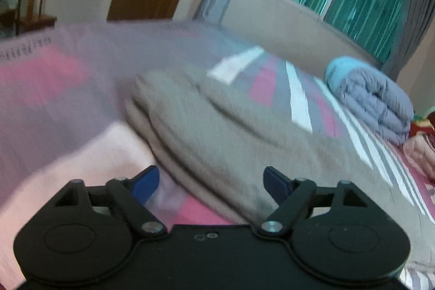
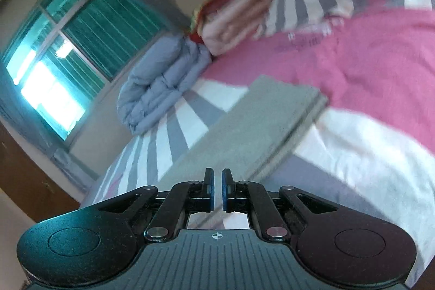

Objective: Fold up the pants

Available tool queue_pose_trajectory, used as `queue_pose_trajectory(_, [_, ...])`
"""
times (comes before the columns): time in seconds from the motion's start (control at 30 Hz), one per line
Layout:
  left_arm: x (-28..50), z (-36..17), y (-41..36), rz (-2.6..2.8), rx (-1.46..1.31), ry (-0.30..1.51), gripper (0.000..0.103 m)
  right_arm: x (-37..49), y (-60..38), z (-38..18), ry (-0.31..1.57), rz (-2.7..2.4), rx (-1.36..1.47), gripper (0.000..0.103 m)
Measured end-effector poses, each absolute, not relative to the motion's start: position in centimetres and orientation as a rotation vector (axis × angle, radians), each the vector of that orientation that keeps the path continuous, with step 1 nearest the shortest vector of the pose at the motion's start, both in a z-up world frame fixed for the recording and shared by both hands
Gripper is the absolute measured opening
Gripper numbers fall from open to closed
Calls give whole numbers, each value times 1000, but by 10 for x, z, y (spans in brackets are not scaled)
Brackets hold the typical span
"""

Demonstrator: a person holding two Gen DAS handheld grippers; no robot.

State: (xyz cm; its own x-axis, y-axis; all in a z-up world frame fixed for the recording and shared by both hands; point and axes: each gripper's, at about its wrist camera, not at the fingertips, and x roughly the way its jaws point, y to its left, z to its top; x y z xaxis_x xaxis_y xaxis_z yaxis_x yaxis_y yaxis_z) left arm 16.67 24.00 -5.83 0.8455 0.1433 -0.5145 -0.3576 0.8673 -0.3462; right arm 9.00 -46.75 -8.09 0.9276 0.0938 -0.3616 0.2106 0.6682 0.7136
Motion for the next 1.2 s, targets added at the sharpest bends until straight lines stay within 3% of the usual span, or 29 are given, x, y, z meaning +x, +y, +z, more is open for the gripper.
queue_pose_trajectory(0.17, [178, -48, 264, 268, -497, 475, 54, 99, -467, -86, 451, -80, 858, 6])
queue_pose_trajectory(0.33, [199, -56, 288, 289, -559, 537, 51, 100, -469, -91, 475, -113, 877, 6])
queue_pose_trajectory(0.43, [201, -57, 296, 314, -557, 561, 20, 100, -470, -93, 488, -127, 884, 6])
queue_pose_trajectory(0.57, [200, -46, 307, 263, -558, 528, 6, 100, -472, -95, 503, -141, 889, 6])
queue_pose_trajectory(0.7, [199, -40, 318, 236, -573, 450, 6, 100, -472, -96, 513, -147, 886, 6])
queue_pose_trajectory(0.83, [213, -74, 318, 266, -547, 580, 6, 101, -473, -97, 524, -144, 884, 6])
queue_pose_trajectory(0.97, [211, -69, 313, 254, -527, 576, 17, 101, -482, -102, 530, -146, 923, 6])
queue_pose_trajectory(1.0, [208, -65, 312, 249, -544, 574, 20, 99, -485, -102, 514, -148, 932, 6])
queue_pose_trajectory(1.07, [205, -59, 310, 231, -559, 569, 48, 96, -493, -101, 463, -145, 953, 6])
queue_pose_trajectory(1.13, [201, -55, 297, 225, -514, 586, 62, 98, -504, -101, 430, -168, 979, 7])
queue_pose_trajectory(1.2, [200, -54, 285, 213, -510, 593, 63, 105, -516, -106, 424, -186, 1037, 22])
